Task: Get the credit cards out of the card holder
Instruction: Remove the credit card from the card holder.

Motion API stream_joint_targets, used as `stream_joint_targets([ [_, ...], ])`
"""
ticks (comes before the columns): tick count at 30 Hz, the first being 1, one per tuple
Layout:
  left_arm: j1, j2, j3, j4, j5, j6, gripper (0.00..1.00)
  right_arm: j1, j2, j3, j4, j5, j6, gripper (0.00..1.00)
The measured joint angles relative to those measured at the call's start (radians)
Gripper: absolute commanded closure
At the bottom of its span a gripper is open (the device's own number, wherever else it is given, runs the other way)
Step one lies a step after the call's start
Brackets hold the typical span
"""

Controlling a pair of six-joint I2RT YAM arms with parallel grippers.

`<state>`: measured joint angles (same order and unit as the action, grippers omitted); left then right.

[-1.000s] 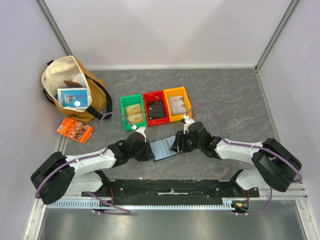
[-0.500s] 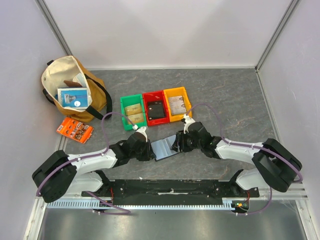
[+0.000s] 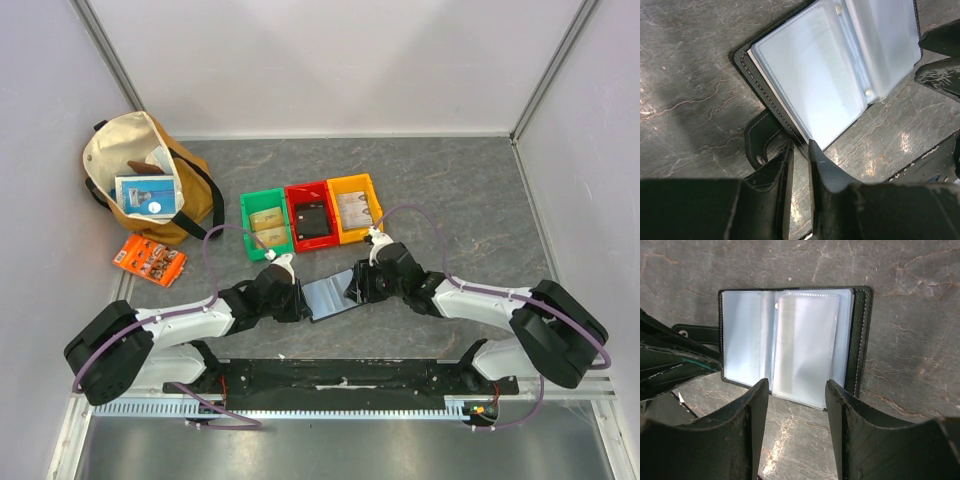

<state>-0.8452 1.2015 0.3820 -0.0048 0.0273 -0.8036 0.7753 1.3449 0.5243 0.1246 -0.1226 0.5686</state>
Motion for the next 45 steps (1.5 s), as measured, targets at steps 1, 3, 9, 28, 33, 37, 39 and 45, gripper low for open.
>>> stream_joint_targets([
  [1, 0.0, 0.0, 0.0, 0.0, 0.0, 0.0, 0.76, 0.0, 0.01, 0.0, 0.0, 0.0, 0.0, 0.44],
  [3, 0.0, 0.0, 0.0, 0.0, 0.0, 0.0, 0.76, 0.0, 0.024, 0.0, 0.0, 0.0, 0.0, 0.44],
  [9, -0.004, 0.001, 0.0, 0.0, 0.001, 0.0, 0.77, 0.0, 0.05, 0.0, 0.02, -0.014, 0.0, 0.48],
  [28, -0.01, 0.023, 0.0, 0.037, 0.006, -0.001, 0.78, 0.013, 0.144, 0.002, 0.167, -0.158, 0.031, 0.5],
  [33, -0.01, 0.018, -0.008, 0.047, 0.005, -0.021, 0.76, 0.053, 0.177, 0.04, 0.175, -0.201, 0.037, 0.5],
  [37, -0.012, -0.061, -0.052, 0.047, -0.021, -0.056, 0.7, 0.099, 0.195, 0.101, 0.181, -0.229, 0.037, 0.5],
  [39, -0.015, -0.137, -0.079, 0.035, -0.05, -0.079, 0.67, 0.118, 0.205, 0.131, 0.183, -0.241, 0.035, 0.5],
  [45, -0.015, -0.437, -0.118, -0.061, -0.159, -0.14, 0.54, 0.142, 0.223, 0.157, 0.167, -0.249, 0.016, 0.48],
])
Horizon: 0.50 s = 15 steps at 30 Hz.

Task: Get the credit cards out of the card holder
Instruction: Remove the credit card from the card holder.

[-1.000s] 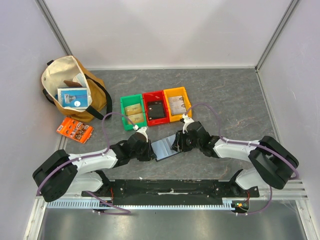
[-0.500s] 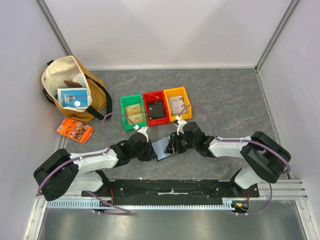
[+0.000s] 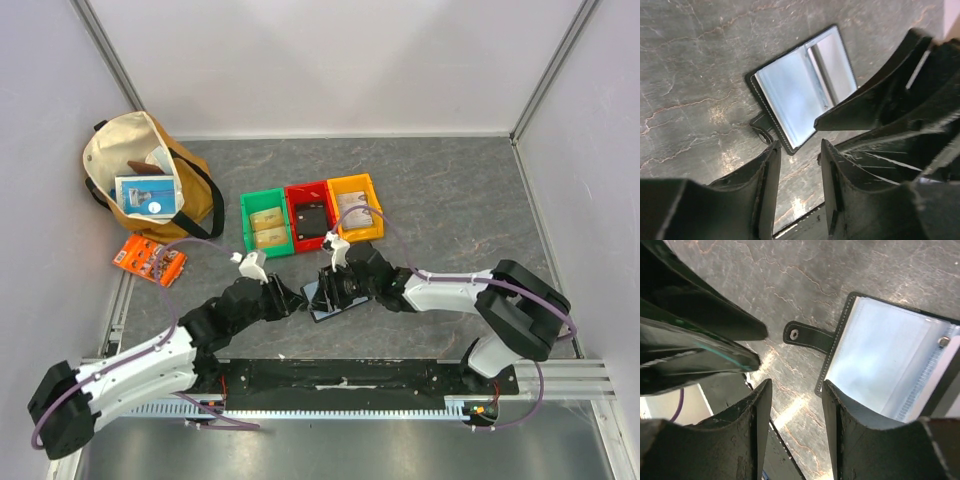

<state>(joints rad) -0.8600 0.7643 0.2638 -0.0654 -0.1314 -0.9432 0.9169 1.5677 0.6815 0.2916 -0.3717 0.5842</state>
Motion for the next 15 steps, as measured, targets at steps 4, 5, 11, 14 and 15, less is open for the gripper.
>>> stream_joint_targets([
  [4, 0.0, -0.089, 0.0, -0.04, -0.024, -0.013, 0.52, -0.005, -0.031, 0.009, -0.081, 0.058, -0.046, 0.47],
  [5, 0.0, -0.091, 0.002, -0.042, -0.023, -0.014, 0.51, -0.014, -0.052, 0.009, -0.107, 0.076, -0.06, 0.47],
  [11, 0.0, 0.052, 0.063, 0.01, 0.014, -0.014, 0.51, -0.174, -0.158, -0.017, -0.134, 0.093, -0.096, 0.5],
  [14, 0.0, 0.181, 0.101, 0.082, 0.047, -0.014, 0.51, -0.26, -0.168, -0.052, -0.127, 0.08, -0.106, 0.56],
  [15, 0.0, 0.23, 0.116, 0.109, 0.057, -0.014, 0.51, -0.279, -0.168, -0.066, -0.128, 0.072, -0.108, 0.59],
])
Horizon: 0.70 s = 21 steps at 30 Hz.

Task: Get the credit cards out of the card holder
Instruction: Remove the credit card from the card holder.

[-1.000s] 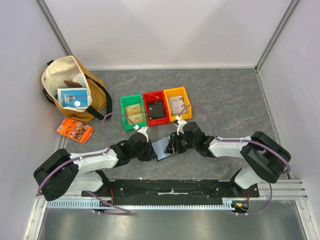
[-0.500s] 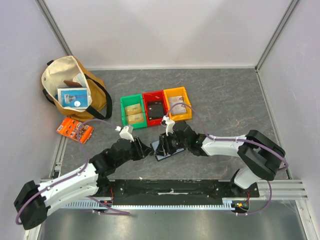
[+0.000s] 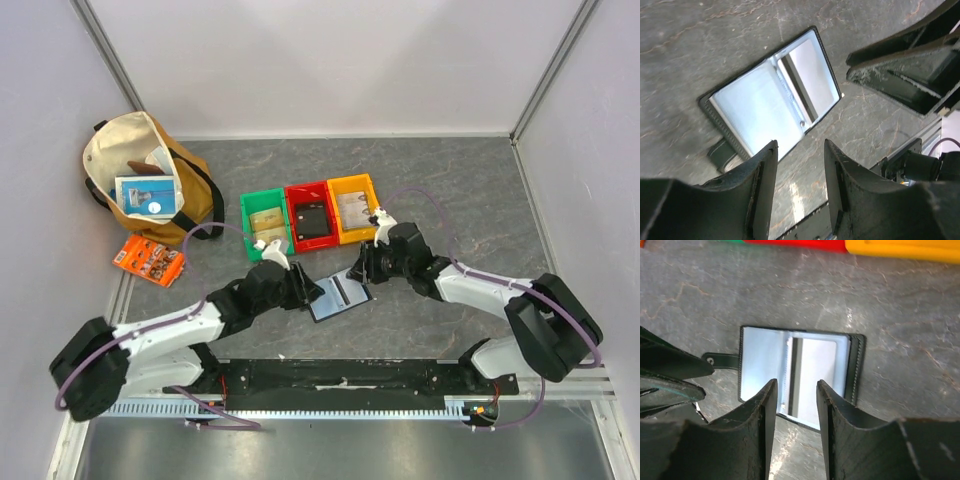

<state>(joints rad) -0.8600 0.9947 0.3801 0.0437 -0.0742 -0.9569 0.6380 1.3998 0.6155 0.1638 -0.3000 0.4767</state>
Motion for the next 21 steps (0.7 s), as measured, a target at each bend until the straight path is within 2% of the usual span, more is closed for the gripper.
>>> stream_joint_targets([
  [5, 0.0, 0.234, 0.061, 0.148, 0.037, -0.007, 0.53, -0.045, 0.025, -0.035, 0.017, -0.048, -0.011, 0.67],
  [9, 0.0, 0.362, 0.093, 0.223, 0.056, -0.026, 0.57, -0.069, 0.068, -0.053, 0.059, -0.085, -0.016, 0.71],
  [21, 0.0, 0.508, 0.105, 0.341, 0.069, -0.106, 0.58, -0.106, 0.154, -0.121, 0.199, -0.185, 0.016, 0.77],
])
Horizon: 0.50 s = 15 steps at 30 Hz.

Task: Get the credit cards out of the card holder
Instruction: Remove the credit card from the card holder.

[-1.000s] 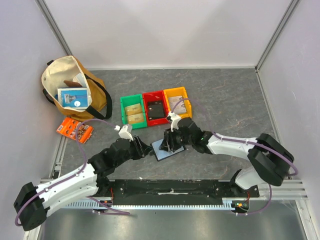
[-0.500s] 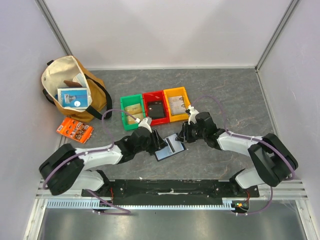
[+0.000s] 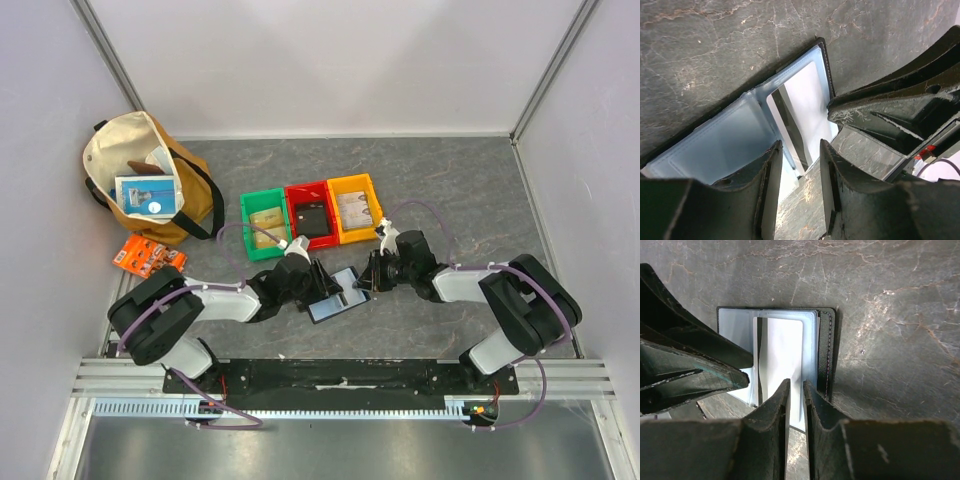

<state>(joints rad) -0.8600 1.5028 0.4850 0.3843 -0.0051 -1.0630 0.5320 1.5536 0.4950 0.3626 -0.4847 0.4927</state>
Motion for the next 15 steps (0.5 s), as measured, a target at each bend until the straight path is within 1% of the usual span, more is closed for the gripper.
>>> stream_joint_targets([
  [4, 0.0, 0.028, -0.001, 0.033, 0.017, -0.023, 0.59, 0.0, 0.002, -0.013, 0.022, -0.015, 0.009, 0.78],
  [8, 0.0, 0.04, -0.004, 0.053, 0.027, -0.047, 0.62, 0.0, 0.002, -0.016, 0.027, -0.016, 0.013, 0.78],
  [15, 0.0, 0.041, -0.079, 0.153, 0.031, -0.127, 0.68, 0.0, 0.002, -0.018, 0.029, -0.018, 0.016, 0.78],
])
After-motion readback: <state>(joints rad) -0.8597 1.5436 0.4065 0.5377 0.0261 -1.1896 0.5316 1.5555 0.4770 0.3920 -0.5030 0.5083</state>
